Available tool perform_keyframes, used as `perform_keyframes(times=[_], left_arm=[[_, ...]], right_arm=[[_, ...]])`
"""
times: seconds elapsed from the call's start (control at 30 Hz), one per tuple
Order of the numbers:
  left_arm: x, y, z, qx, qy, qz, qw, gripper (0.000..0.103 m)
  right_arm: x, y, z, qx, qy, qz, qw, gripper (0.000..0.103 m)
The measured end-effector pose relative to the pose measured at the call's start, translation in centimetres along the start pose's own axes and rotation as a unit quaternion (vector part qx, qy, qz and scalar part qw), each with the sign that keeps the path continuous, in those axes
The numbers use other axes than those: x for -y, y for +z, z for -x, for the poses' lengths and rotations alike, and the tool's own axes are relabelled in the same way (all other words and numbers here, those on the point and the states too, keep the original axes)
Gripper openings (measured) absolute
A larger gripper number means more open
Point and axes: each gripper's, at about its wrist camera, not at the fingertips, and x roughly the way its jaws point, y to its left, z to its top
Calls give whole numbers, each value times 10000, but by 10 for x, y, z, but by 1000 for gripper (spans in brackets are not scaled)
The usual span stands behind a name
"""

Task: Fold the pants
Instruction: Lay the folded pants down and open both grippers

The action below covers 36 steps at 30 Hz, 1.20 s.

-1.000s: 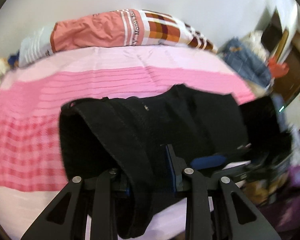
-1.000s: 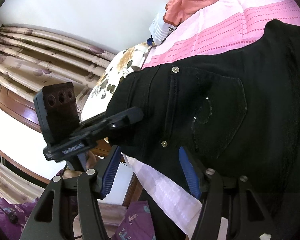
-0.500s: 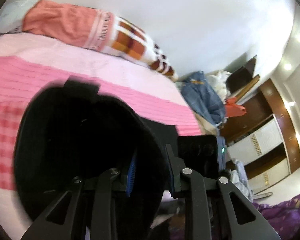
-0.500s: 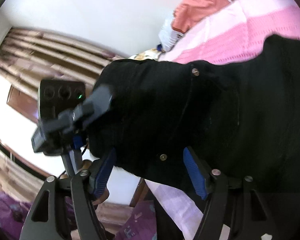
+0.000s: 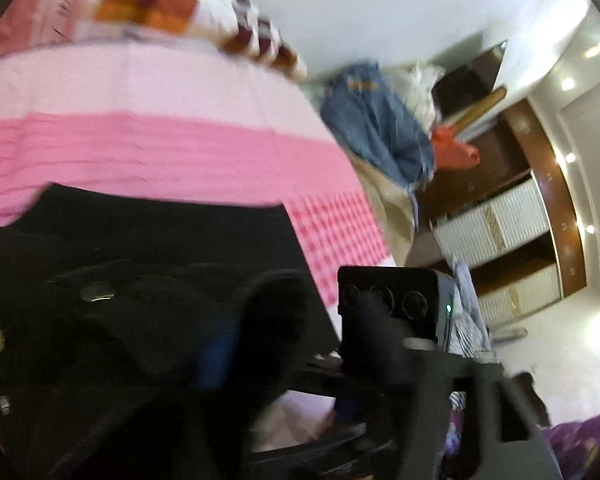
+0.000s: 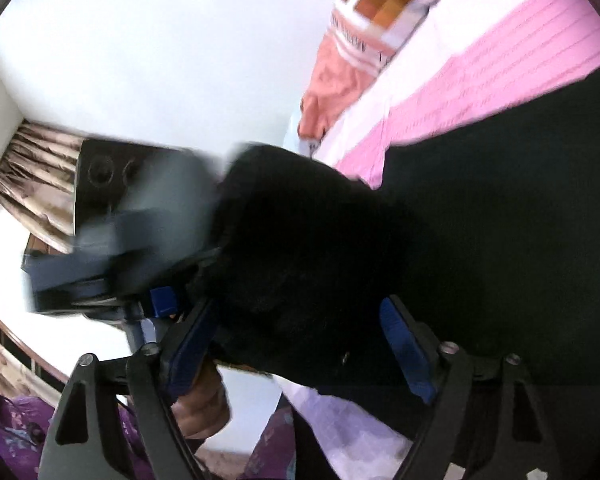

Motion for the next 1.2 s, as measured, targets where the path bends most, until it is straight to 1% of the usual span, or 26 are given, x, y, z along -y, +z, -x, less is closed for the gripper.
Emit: perform_keyframes(times=[0.03, 0.07, 0.13, 0.17, 0.2, 0.23, 0.27, 0.33, 0.43, 0.5, 0.53, 0.57, 0.6, 0.63, 0.7, 0.73, 0.77, 0.8, 0.83, 0.87, 0.9, 0.97, 1.0, 1.07, 1.13, 1.2], left_arm=[[6, 8, -9, -137, 69, 21, 9999, 88], [12, 19, -20, -335, 146, 36, 9993, 94], [20, 36, -45, -811, 390, 161, 9958, 95], [23, 42, -52, -946, 453, 237, 9942, 95], [28, 48, -62, -1189, 498, 311, 9912, 95], [30, 52, -70, -1417, 399, 391, 9883, 95], [31, 54, -80, -1756, 258, 602, 9823, 95], [35, 60, -85, -1959, 196, 808, 9771, 95], [56, 64, -82, -2208, 381, 569, 9729, 95], [69, 68, -76, -2277, 132, 468, 9725, 96], [75, 68, -62, -2237, 109, 325, 9741, 96], [83, 71, -53, -2135, 207, 122, 9767, 96], [91, 75, -44, -1985, 280, -87, 9797, 96], [99, 80, -29, -1767, 241, -313, 9835, 96], [103, 86, -9, -1334, 329, -519, 9891, 97], [101, 84, 4, -967, 668, -664, 9908, 97], [96, 79, 9, -815, 925, -737, 9896, 97], [88, 74, 14, -713, 1102, -775, 9883, 97], [74, 61, 18, -521, 1158, -755, 9890, 97], [61, 50, 21, -377, 1092, -669, 9910, 97], [49, 39, 20, -277, 999, -537, 9932, 97], [22, 12, 13, -185, 789, -294, 9963, 97], [11, -2, 10, -75, 748, -228, 9969, 97], [0, -21, 3, -32, 834, -283, 9961, 97], [-4, -37, -4, 37, 871, -332, 9956, 97], [-7, -49, -11, 111, 772, -371, 9963, 97]], right_arm=[[0, 1, 4, 36, 83, -34, 10000, 42], [3, 3, 9, 77, 3, -108, 9999, 33], [8, 9, 19, 115, -268, -98, 9995, 25], [13, 11, 25, 145, -353, -169, 9991, 22], [21, 13, 32, 191, -389, -308, 9986, 22], [27, 15, 39, 240, -436, -430, 9978, 22], [32, 16, 46, 299, -502, -512, 9970, 22], [37, 15, 52, 284, -623, -539, 9962, 20], [37, 17, 59, 350, -703, -547, 9954, 19], [41, 21, 64, 410, -896, -495, 9939, 18], [46, 22, 67, 398, -952, -574, 9930, 18], [52, 22, 72, 393, -1000, -669, 9920, 18], [58, 23, 74, 403, -1055, -729, 9909, 18], [63, 22, 79, 435, -1037, -814, 9903, 19], [69, 23, 90, 611, -727, -997, 9905, 19], [71, 22, 98, 774, -491, -1065, 9901, 19], [72, 23, 103, 826, -430, -1100, 9896, 19], [73, 25, 105, 786, -468, -1100, 9897, 19], [77, 25, 108, 720, -495, -1123, 9898, 21], [82, 25, 110, 668, -400, -1221, 9895, 28], [90, 23, 111, 617, -151, -1394, 9882, 31], [101, 21, 120, 614, 220, -1621, 9846, 45], [103, 18, 126, 701, 395, -1718, 9818, 49], [107, 20, 141, 1023, 743, -1924, 9731, 64], [105, 27, 156, 1316, 576, -1944, 9703, 70], [103, 37, 163, 1382, 480, -1958, 9697, 70]])
